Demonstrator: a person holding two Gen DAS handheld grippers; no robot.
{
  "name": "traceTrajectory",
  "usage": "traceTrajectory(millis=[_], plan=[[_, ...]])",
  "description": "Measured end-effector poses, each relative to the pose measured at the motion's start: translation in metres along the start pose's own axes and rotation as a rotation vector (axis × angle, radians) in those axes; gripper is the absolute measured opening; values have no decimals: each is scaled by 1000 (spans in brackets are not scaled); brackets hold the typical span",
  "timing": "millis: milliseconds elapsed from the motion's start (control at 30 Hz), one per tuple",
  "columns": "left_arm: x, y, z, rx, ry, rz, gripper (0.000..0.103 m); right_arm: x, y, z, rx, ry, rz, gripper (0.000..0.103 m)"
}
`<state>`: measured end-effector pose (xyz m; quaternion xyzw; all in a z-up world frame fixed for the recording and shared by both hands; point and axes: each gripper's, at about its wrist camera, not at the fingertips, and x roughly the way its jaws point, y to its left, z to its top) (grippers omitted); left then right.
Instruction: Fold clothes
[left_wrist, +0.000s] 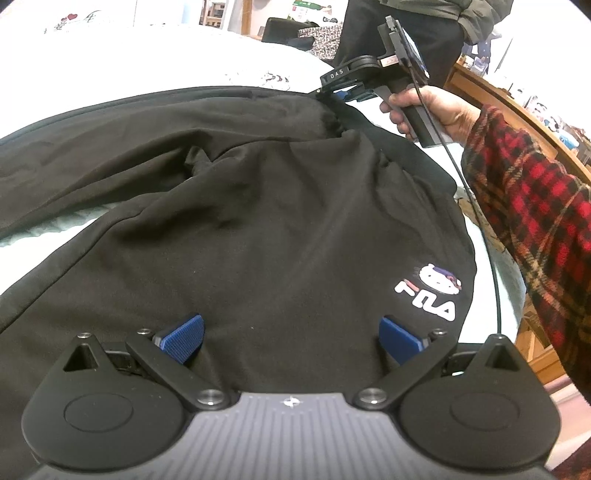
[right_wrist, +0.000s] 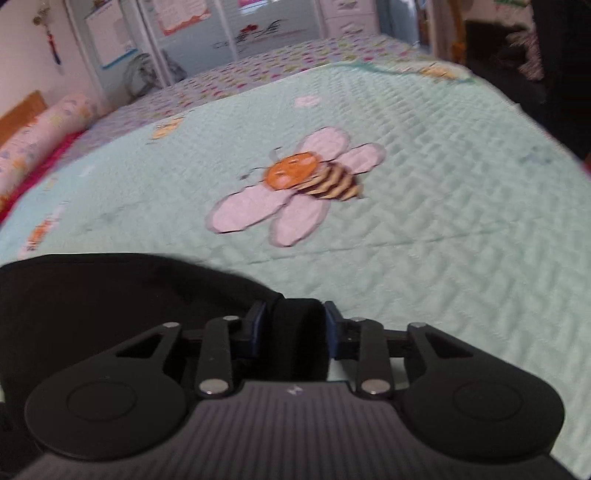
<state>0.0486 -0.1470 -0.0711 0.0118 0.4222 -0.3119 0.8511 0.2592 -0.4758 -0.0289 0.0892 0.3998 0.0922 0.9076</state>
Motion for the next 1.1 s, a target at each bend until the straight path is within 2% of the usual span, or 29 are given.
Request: traceTrajectory(millis=[167,233,300,433,567,633,733,800,833,867,900,967,1000,1033,1067,1100], plan=[[-2,-1,-1,-2,-1,13,103,4,8,-2,-23,-15,-74,35],[-3,-2,-2,-10,-8,21,103,-8,17,-2,-20,-42,-132,42],[-6,-1,-2,-28,-17,20,103,-26,31,-3,-14,-116,-214,43],[-16,9,-4,-100,-34,-19,103,-61,87,-10,-120,-267,-305,44],[-33,31,-4,-186,-32,-61,97,-57,150,-13,-205,-177,38,44],[-45,45,-4,-220,-46,-49,96,-35,177,-15,-171,-69,239,44],[-68,74,-2,-281,-98,20,95,17,217,-22,-164,134,385,43],[-84,94,0,-322,-133,66,95,45,236,-24,-216,180,380,42],[-92,104,0,-342,-150,89,95,58,245,-25,-246,197,371,35],[-100,113,1,-362,-168,112,95,66,250,-21,-280,165,309,25],[-107,123,1,-382,-185,135,95,73,254,-16,-315,120,232,0],[-123,143,3,-422,-220,181,95,84,258,-5,-337,40,89,0],[-131,153,3,-442,-238,204,95,81,257,-1,-291,20,79,3],[-139,171,1,-510,-259,229,95,78,255,3,-239,4,81,13],[-147,195,-2,-603,-282,255,95,71,252,4,-179,-9,140,16],[-155,218,-6,-696,-305,280,95,64,247,3,-99,-17,216,25]])
